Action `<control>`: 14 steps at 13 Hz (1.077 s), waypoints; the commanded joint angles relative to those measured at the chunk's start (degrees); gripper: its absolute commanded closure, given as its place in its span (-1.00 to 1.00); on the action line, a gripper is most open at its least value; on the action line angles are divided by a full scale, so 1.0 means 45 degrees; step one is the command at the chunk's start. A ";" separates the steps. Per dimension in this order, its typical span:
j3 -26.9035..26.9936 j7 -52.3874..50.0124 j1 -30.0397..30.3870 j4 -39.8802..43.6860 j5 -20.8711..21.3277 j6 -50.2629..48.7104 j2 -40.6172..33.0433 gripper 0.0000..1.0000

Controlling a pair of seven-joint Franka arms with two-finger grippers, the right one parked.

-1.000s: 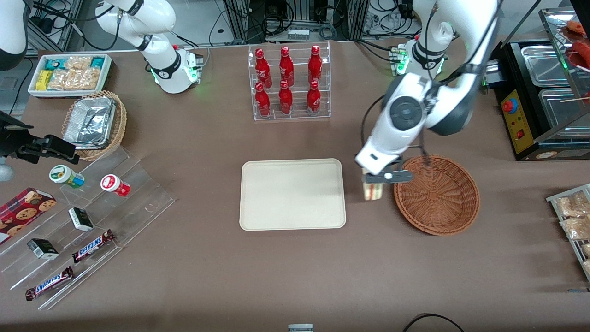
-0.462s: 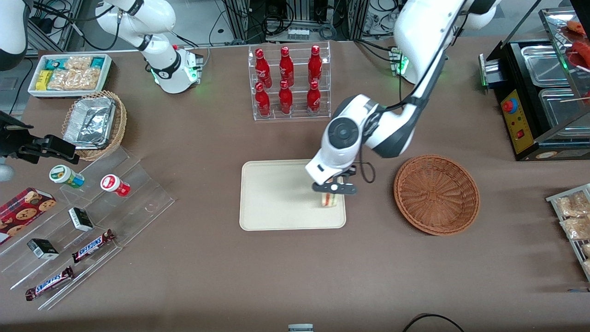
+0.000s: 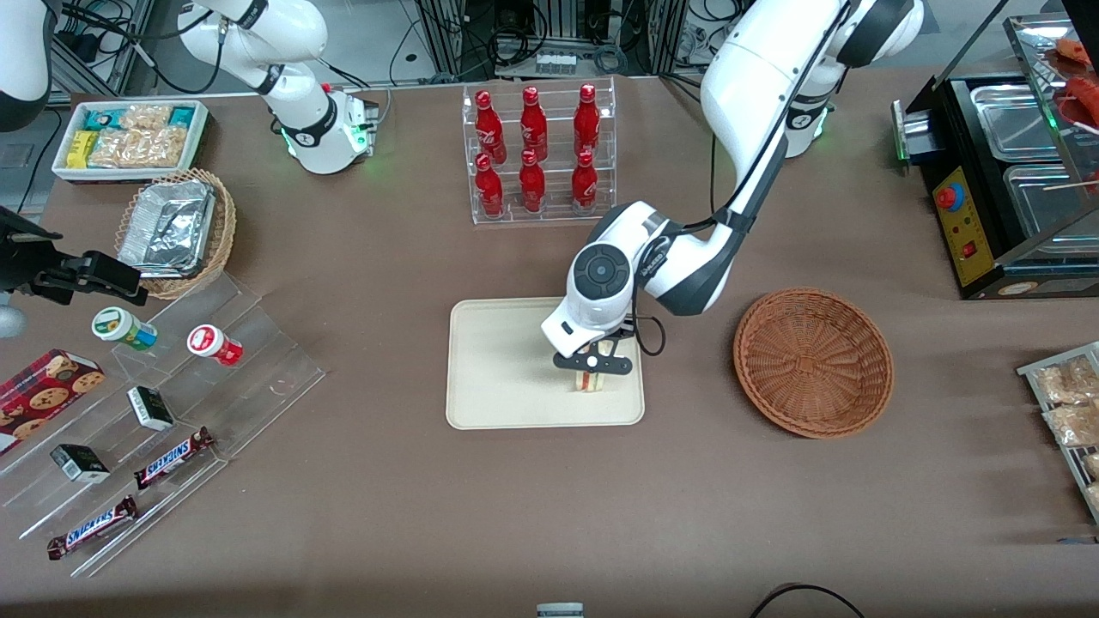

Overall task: Place sandwich from basket to tray
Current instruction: 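Lower the held sandwich onto the white tray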

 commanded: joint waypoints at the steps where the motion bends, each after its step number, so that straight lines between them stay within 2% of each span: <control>1: 0.0218 -0.0763 -0.0434 0.1036 0.0652 -0.0226 0.0772 1.00; 2: 0.0218 -0.1249 -0.0454 0.1077 0.1043 -0.0206 0.0968 1.00; 4: 0.0198 -0.1547 -0.0455 0.1097 0.1261 0.0007 0.1087 1.00; 5: 0.0198 -0.1547 -0.0455 0.1097 0.1242 0.0048 0.1087 0.91; 6: 0.0198 -0.1567 -0.0455 0.1097 0.1242 0.0048 0.1067 0.06; 7: 0.0198 -0.1547 -0.0455 0.1194 0.1222 0.0048 0.1048 -0.96; 14: 0.0237 -0.1567 -0.0358 0.1703 0.1300 -0.0089 0.0308 -1.00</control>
